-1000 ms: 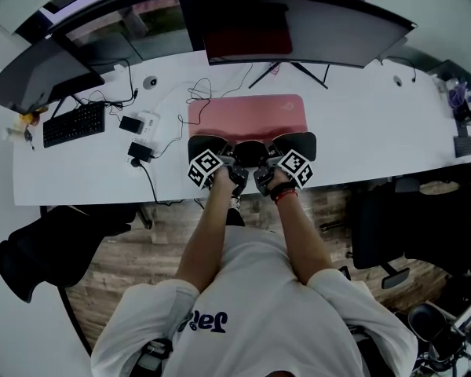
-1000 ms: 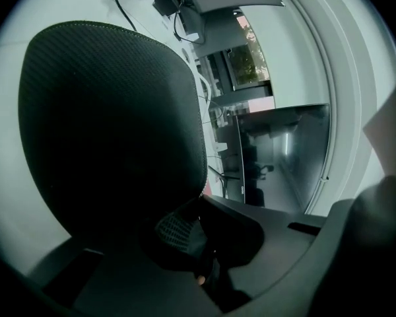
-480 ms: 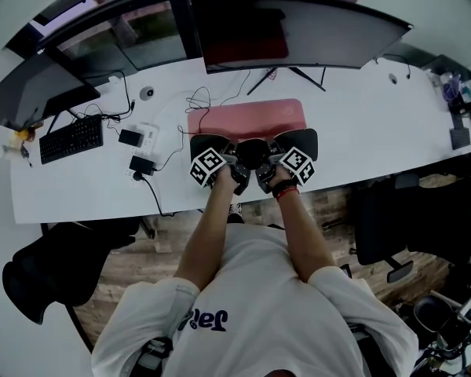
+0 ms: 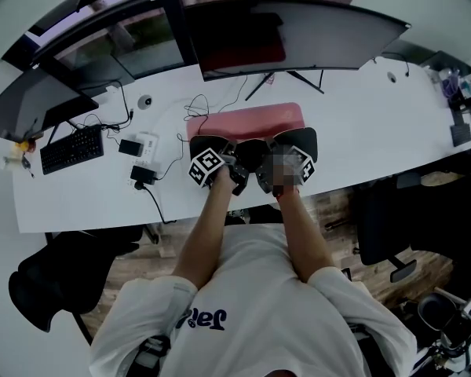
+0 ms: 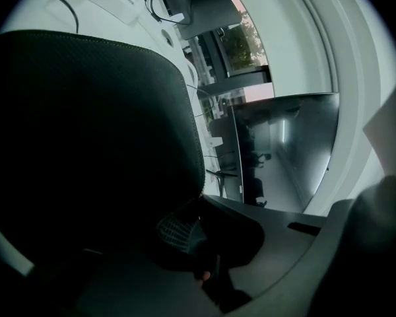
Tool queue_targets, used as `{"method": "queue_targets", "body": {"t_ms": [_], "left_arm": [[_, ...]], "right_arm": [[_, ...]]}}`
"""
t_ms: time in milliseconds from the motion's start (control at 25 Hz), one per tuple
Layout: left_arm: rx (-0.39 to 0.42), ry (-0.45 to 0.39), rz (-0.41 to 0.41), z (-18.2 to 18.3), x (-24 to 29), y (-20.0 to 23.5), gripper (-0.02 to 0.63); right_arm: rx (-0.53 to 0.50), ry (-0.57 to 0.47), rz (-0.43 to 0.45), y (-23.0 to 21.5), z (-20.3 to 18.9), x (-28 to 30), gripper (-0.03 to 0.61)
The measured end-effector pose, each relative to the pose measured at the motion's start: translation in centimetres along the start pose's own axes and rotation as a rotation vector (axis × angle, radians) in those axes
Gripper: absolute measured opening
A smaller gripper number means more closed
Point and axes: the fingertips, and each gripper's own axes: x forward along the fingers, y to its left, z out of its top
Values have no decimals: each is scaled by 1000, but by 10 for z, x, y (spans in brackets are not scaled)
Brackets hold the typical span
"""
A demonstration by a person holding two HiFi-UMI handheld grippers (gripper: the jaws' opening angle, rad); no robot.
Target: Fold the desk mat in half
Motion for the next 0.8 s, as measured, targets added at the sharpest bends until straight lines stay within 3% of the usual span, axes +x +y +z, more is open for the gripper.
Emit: {"method": "queue_targets", "body": {"t_ms": [800], "left_arm": [[-24, -83, 15, 36, 27, -15, 34]], "right_arm": [[-17, 101, 23, 24, 16, 50, 41]]}}
